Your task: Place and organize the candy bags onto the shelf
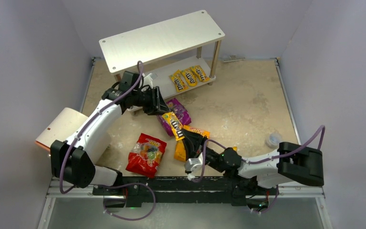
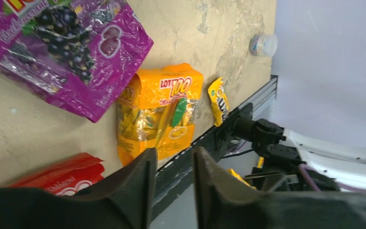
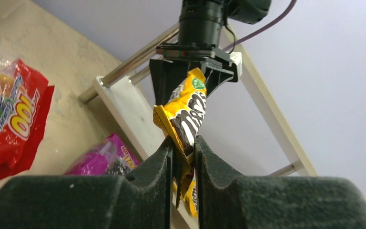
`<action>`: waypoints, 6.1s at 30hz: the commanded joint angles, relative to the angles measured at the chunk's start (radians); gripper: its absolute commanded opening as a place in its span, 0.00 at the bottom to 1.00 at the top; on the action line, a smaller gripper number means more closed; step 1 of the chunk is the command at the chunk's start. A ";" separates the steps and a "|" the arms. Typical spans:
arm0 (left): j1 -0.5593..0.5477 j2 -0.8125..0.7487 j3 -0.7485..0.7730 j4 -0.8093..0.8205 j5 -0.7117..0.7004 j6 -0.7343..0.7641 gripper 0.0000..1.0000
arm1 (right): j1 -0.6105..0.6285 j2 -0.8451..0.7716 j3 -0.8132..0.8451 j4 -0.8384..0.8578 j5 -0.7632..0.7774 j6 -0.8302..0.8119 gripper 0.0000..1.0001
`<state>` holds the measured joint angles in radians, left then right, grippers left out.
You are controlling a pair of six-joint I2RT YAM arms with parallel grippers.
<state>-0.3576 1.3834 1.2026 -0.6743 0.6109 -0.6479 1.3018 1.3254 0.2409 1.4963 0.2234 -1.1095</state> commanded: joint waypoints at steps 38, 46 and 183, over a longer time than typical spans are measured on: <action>0.042 -0.832 -0.205 -0.153 -0.836 0.136 0.95 | -0.450 0.474 0.680 -0.347 -0.274 0.096 0.04; 0.042 -0.854 -0.211 -0.168 -0.834 0.124 0.96 | -0.536 0.630 0.868 -0.470 -0.361 0.116 0.08; 0.042 -0.829 -0.247 -0.104 -0.754 0.122 1.00 | -0.597 0.646 1.055 -1.124 0.070 1.305 0.99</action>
<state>-0.3210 0.5461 0.9661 -0.8234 -0.1562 -0.5377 0.7002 1.9682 1.2396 0.3462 0.2298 0.2016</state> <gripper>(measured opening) 0.996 0.987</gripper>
